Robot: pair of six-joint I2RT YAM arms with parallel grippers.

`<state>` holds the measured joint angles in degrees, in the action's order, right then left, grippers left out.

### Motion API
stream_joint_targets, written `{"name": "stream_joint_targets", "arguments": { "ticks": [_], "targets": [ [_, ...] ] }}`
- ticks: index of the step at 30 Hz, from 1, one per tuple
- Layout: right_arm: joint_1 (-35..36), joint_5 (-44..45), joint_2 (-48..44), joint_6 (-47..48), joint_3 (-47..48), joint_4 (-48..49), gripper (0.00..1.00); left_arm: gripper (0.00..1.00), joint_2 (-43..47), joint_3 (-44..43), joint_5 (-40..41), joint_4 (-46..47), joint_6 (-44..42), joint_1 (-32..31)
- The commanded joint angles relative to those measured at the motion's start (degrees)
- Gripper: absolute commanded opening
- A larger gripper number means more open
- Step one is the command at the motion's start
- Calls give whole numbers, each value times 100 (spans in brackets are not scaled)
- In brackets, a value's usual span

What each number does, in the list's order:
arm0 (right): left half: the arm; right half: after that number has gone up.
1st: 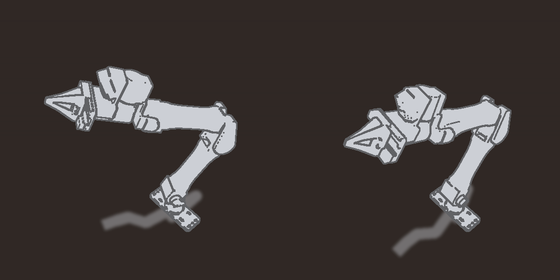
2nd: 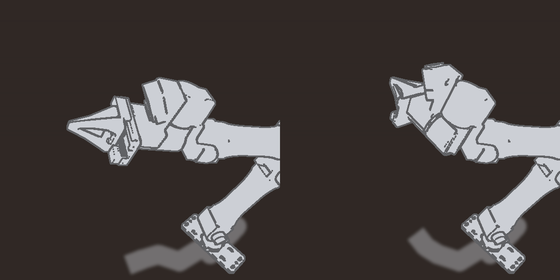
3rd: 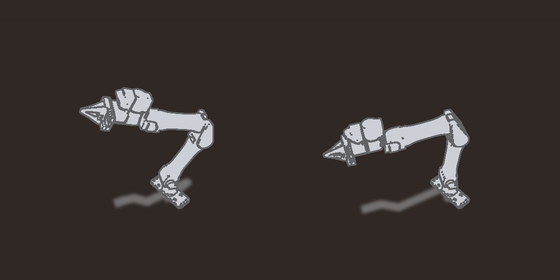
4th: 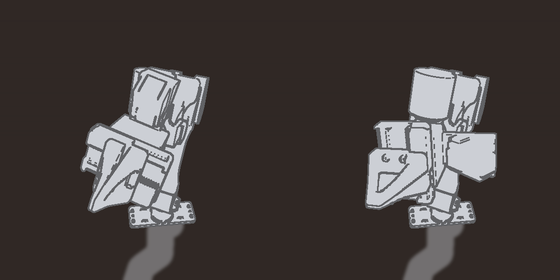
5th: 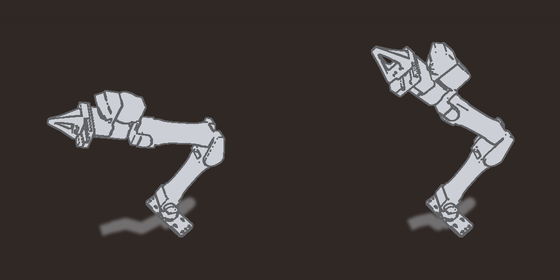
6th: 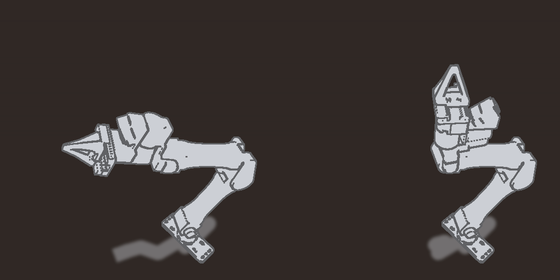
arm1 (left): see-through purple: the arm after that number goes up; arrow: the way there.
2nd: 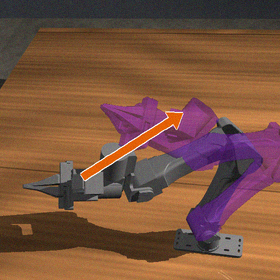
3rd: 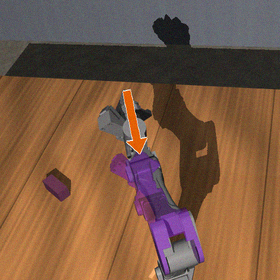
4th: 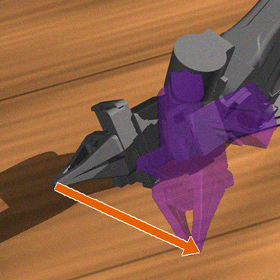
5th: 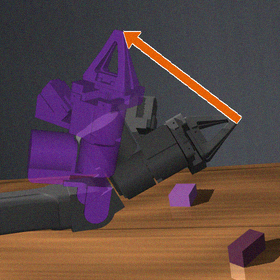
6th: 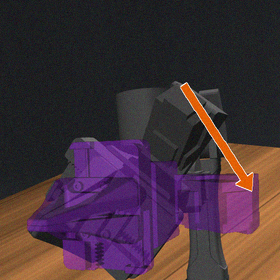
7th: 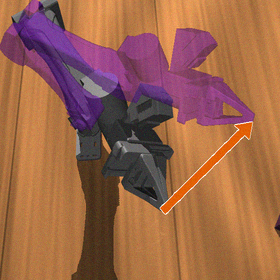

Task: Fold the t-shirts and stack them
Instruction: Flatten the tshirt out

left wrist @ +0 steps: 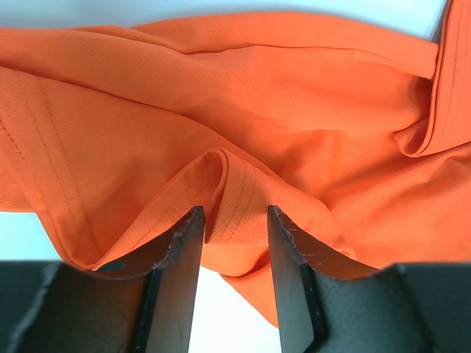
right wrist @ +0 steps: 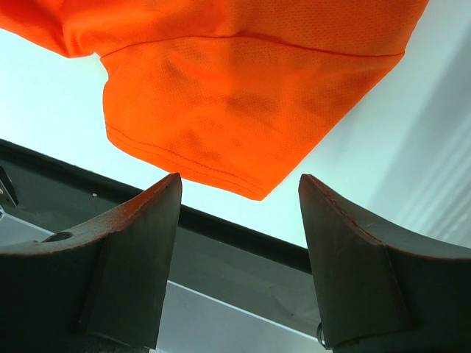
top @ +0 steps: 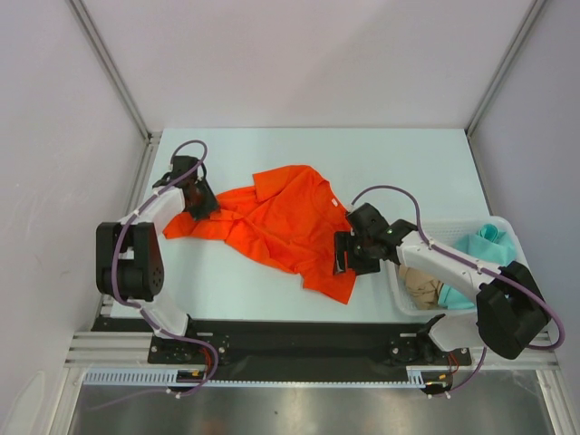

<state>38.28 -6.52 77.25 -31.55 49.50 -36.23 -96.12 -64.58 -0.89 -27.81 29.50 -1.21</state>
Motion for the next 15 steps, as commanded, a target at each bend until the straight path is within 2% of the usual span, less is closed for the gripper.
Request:
{"name": "stream_joint_targets", "arguments": {
  "ticks": [1, 7, 11, 15],
  "targets": [
    [-31, 72, -88, -88, -1, -7, 70, 45, -47, -99, -105, -5, 47, 51],
    [-40, 81, 18, -79, 34, -51, 70, 35, -92, -134, -158, -22, 83, 69],
    [-40, 72, -17, -123, -28, -69, 70, 33, -109, -161, -123, -66, 83, 69],
    [-40, 99, -114, -150, -80, -60, 70, 24, -127, -117, -122, -14, 56, 77]
  ]
}}
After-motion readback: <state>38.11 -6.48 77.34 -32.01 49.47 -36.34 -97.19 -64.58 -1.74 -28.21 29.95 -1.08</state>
